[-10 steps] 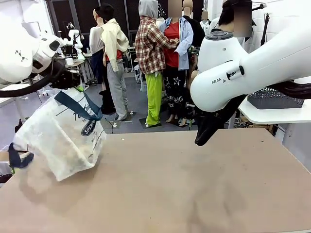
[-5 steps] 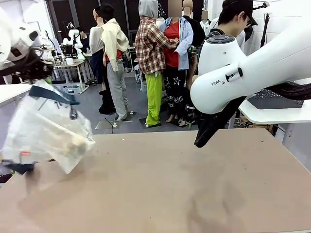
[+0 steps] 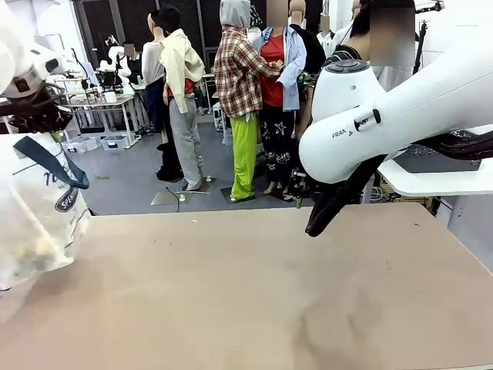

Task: Transfer purchased items from the store into the shopping bag.
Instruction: Move the Reusable shopping bag to the right side of the table.

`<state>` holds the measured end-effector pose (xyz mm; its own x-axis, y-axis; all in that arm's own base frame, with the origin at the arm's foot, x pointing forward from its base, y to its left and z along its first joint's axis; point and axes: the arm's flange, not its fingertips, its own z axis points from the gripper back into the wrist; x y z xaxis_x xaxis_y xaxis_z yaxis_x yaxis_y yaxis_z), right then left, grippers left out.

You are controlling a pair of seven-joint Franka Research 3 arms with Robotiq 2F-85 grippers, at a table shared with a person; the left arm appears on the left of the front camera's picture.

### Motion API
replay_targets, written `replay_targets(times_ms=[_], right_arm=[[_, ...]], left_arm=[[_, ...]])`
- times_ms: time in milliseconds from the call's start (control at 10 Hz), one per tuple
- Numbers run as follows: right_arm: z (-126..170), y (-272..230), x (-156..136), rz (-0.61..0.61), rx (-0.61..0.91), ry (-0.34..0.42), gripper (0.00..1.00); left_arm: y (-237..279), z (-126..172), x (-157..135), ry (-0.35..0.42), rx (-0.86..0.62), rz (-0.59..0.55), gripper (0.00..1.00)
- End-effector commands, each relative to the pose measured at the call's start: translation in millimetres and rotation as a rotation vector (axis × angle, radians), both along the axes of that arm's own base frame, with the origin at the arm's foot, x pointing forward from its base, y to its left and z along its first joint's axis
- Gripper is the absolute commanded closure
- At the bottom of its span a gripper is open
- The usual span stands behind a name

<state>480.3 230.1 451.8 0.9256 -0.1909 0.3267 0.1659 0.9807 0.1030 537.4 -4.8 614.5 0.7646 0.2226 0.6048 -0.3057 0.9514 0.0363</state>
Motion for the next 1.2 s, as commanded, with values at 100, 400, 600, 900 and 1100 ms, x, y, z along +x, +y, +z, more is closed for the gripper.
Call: replay_targets(times_ms=[100,400,600,900,1100], right_arm=[[-4,8,2,0.038,0.013,0.009,0.00],[-2,10,0,0.040,0.000,0.017,0.00],[-4,8,-2,0.026,-0.004,0.009,0.00],[-4,8,-2,0.026,-0.004,0.009,0.00],[-4,8,-2,0.026,-0.004,0.009,0.00]], left_arm=[[-12,-6,31,0.022,0.046,0.026,1.00],[-24,-14,38,0.042,0.025,-0.010,0.66],[-31,-12,34,0.038,0.028,-0.016,0.28],[-45,6,19,-0.058,-0.059,-0.042,0.00],[-75,14,-4,-0.108,-0.189,-0.121,0.00]])
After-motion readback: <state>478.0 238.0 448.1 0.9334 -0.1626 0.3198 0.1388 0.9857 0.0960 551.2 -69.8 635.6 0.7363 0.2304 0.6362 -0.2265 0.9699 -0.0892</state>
